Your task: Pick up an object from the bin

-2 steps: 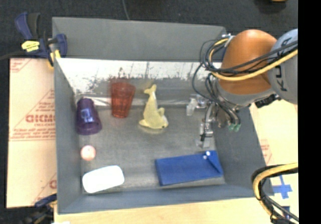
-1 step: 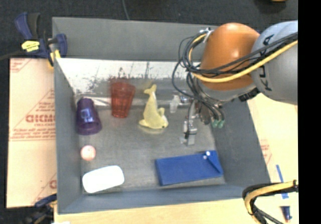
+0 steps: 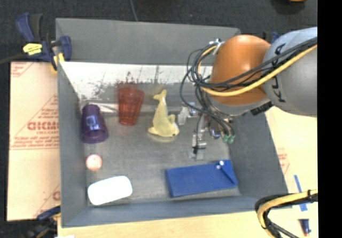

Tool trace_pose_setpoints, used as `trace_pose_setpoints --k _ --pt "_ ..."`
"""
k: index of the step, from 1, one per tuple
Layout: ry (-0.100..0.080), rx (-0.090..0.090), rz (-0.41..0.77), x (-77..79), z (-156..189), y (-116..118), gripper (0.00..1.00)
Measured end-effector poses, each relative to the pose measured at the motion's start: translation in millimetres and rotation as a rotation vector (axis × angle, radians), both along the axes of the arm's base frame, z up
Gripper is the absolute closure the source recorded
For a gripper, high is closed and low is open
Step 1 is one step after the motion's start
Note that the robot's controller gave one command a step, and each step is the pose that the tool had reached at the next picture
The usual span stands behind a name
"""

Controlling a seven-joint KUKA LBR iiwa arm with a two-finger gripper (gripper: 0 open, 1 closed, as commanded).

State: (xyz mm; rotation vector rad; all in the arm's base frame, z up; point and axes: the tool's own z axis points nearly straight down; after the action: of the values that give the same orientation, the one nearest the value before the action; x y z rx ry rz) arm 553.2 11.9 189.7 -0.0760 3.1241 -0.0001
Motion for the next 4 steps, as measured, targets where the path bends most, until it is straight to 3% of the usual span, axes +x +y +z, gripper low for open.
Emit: trace_pose_setpoints --k 1,2,3,4 --pt "0.010 -0.001 -0.008 -51.9 3.6 -35.9 0.00" --pt "-0.010 -0.003 0.056 0.8 -44.0 -7.3 0.00" --pt "-0.005 -0.005 0.110 -7.6 -75.4 2.7 0.00" --pt "-0.008 -0.005 0.109 35.8 -98.3 0.4 0.00"
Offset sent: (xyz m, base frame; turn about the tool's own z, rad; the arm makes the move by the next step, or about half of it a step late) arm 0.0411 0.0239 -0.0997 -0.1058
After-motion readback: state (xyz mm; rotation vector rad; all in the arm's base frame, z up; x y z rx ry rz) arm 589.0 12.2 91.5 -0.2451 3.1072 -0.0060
